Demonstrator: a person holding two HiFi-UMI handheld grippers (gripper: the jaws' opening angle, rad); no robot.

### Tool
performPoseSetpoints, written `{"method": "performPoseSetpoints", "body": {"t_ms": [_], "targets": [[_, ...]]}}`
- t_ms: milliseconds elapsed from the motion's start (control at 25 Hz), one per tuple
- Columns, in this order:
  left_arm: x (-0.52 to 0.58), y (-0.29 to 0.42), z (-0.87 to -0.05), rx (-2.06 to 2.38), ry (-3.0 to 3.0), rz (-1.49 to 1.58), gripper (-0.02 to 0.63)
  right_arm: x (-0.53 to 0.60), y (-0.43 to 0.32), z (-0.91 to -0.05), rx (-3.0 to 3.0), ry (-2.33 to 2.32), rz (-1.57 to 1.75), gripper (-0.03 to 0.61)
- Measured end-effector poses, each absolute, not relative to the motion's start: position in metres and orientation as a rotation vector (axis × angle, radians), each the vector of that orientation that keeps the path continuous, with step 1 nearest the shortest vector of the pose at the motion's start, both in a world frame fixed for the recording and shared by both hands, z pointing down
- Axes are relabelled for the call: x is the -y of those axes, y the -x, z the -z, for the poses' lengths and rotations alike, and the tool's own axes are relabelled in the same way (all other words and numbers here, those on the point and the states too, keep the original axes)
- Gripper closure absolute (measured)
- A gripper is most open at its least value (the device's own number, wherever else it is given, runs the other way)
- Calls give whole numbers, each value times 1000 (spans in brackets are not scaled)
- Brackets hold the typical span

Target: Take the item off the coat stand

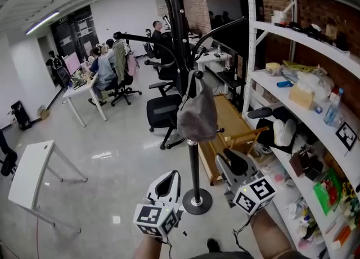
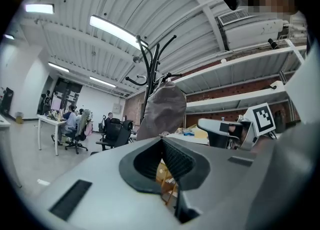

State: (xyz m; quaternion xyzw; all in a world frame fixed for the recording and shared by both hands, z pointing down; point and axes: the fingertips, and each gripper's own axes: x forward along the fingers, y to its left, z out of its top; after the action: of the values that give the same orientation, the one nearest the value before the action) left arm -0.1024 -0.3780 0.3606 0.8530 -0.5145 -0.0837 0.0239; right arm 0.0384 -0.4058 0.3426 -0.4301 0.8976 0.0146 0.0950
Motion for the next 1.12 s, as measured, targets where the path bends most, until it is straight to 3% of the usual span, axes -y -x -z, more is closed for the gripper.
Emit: {"method": "performPoseSetpoints", "body": {"t_ms": [120, 600, 960, 1120], "targets": [[385, 103, -356, 1617, -2646, 256, 607, 415, -32, -334, -2677, 1245, -79, 436], [403, 103, -352, 1659, -2634, 228, 607, 449, -18, -293, -2629, 1214, -178, 383], [413, 105, -354, 1666, -2624, 227, 607, 465, -15, -285, -2630, 1249, -147, 387], [417, 104, -346, 1674, -2635, 247, 606, 468, -16, -287, -2634, 1233, -176, 467]]}}
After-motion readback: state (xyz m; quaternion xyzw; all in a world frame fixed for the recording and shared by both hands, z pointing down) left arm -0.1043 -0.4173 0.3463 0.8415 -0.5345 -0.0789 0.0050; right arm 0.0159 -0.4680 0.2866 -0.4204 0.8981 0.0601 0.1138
